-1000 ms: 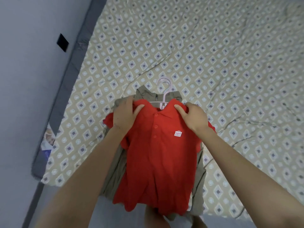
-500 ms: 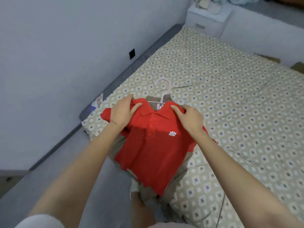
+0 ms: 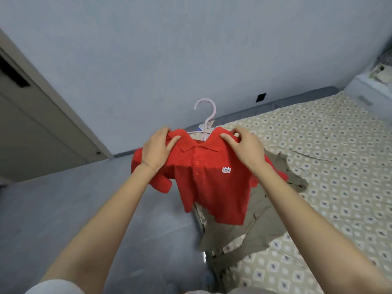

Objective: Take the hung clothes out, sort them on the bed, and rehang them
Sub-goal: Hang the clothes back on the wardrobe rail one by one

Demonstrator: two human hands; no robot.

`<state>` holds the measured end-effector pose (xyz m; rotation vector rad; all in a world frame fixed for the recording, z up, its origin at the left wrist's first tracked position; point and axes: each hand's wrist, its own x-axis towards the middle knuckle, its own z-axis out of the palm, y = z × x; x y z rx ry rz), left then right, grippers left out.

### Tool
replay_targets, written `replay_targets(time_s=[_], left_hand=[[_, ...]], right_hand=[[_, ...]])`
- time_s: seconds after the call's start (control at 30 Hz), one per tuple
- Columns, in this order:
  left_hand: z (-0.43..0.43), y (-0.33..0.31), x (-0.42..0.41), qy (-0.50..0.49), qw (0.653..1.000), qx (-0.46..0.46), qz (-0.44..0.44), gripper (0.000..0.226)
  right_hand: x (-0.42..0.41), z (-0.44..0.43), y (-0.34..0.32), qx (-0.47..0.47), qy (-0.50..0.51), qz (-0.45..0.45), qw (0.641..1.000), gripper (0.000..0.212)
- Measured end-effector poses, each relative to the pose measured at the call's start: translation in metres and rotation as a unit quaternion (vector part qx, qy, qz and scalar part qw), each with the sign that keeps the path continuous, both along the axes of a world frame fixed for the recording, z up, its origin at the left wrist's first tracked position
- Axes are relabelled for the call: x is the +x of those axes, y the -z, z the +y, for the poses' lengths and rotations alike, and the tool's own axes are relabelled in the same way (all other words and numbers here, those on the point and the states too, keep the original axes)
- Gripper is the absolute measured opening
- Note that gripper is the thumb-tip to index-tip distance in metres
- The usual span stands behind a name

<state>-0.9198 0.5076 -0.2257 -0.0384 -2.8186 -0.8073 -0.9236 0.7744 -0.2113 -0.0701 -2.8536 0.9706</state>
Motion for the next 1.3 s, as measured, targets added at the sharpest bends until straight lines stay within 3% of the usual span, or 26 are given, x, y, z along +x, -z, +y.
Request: replay_targets(time_s=[0.37,0.7,1.17,1.3], left_hand=[[-0.154,0.008,0.155,-0.15,0.985,0.07,0.04,0.032],[-0.242,0.002,0.329,-0.317,0.946,0.068,0.013,0.034],[-0.304,0.0,0.544,-0.526,0.847,0.019,0.069,0.024],[-0.307,-0.002,0.598,-0.568,0.819,0.02,0.081,0.033]], right_hand=[[0.063,-0.166,-0.021,0.008,-0.198,0.036,0.979,0.04],[0.153,-0.302,-0.032,0.023,-0.373,0.033,0.927,0.039],[0.297,-0.461,-0.043,0.002,-0.627,0.021,0.778,0.033],[0.342,-0.494,-0.048,0.004,-0.676,0.037,0.736,0.034]])
